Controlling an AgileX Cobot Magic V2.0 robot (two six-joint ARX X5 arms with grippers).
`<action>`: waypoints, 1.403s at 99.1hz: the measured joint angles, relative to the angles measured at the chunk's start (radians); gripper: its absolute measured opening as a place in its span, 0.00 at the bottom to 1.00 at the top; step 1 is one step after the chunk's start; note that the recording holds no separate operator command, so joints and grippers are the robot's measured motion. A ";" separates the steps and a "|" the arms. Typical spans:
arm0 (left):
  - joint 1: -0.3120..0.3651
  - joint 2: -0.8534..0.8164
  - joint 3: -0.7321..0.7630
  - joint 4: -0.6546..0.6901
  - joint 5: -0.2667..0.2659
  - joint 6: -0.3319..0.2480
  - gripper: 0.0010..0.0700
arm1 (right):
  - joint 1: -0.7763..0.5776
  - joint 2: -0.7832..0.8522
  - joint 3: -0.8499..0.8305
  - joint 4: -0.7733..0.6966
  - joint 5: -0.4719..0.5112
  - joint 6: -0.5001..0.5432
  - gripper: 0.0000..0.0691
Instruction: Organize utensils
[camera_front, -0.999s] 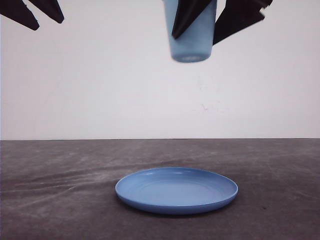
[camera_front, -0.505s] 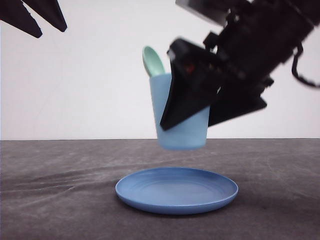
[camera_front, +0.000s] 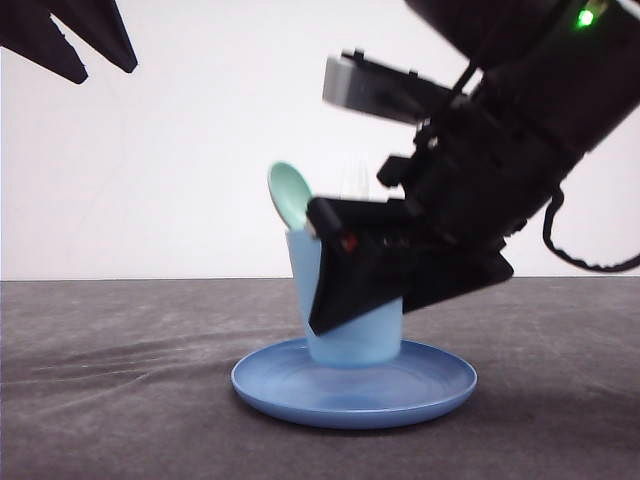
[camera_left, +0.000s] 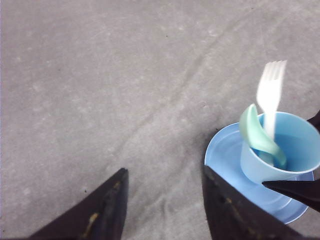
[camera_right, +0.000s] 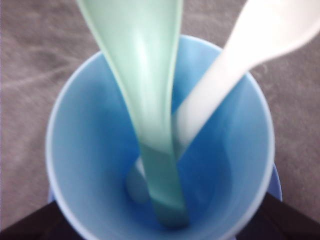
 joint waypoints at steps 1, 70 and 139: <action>0.000 0.000 0.000 0.000 0.000 0.000 0.39 | 0.000 0.002 0.000 0.000 0.001 0.000 0.58; 0.000 0.000 0.000 0.000 0.000 0.000 0.39 | 0.000 0.026 0.000 -0.014 0.001 0.033 0.88; 0.000 -0.042 0.000 0.000 0.000 -0.024 0.39 | 0.000 -0.617 0.140 -0.518 0.053 0.045 0.89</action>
